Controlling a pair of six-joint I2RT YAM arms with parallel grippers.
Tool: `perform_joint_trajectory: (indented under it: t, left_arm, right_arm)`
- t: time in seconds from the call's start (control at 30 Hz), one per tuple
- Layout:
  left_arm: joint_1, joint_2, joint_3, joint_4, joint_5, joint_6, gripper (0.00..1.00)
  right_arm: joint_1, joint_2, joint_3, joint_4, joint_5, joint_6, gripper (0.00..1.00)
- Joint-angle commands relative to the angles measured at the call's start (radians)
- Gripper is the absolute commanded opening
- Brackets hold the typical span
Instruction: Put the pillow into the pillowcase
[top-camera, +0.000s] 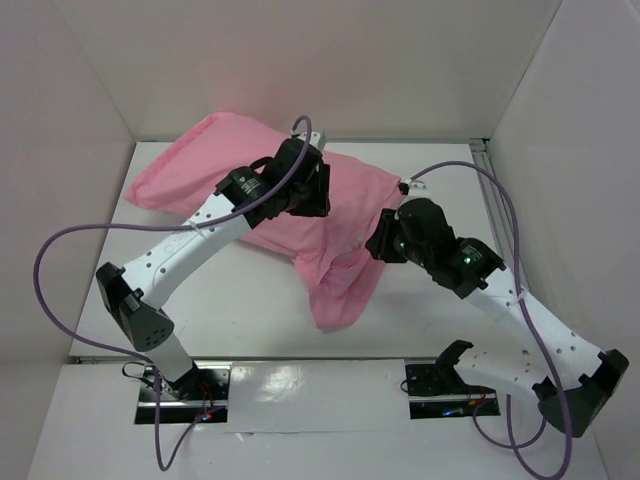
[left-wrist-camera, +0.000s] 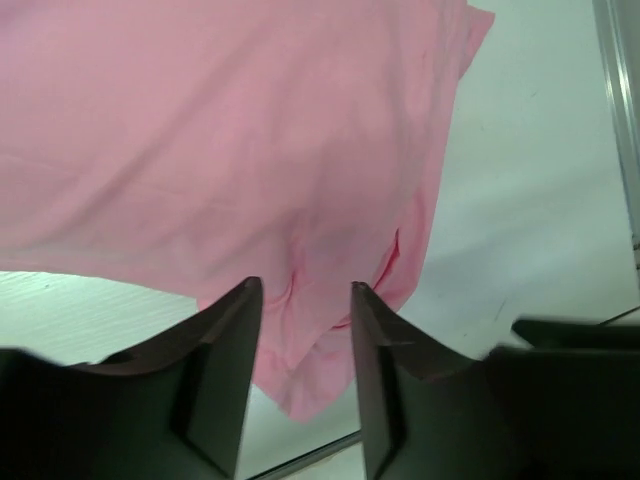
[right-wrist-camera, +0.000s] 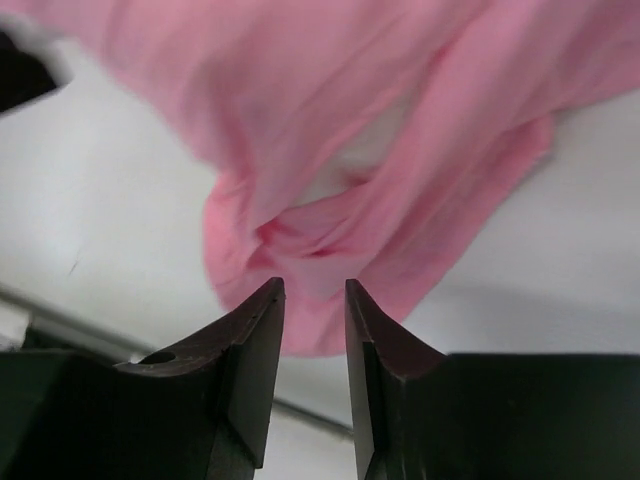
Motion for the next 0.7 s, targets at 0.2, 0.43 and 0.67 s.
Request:
perform_joint_trajectory:
  t: [0.2, 0.43, 0.67]
  left_arm:
    - [-0.118, 0.082, -0.039, -0.037, -0.090, 0.047, 0.63]
    - [-0.183, 0.164, -0.030, -0.057, -0.159, 0.047, 0.74]
    - [-0.183, 0.253, 0.013, -0.094, -0.275, 0.021, 0.59]
  right_arm:
    - [-0.455, 0.126, -0.129, 0.158, -0.354, 0.044, 0.53]
    - [-0.384, 0.224, -0.115, 0.235, -0.342, 0.073, 0.58]
    - [-0.343, 0.278, -0.104, 0.289, -0.333, 0.093, 0.59]
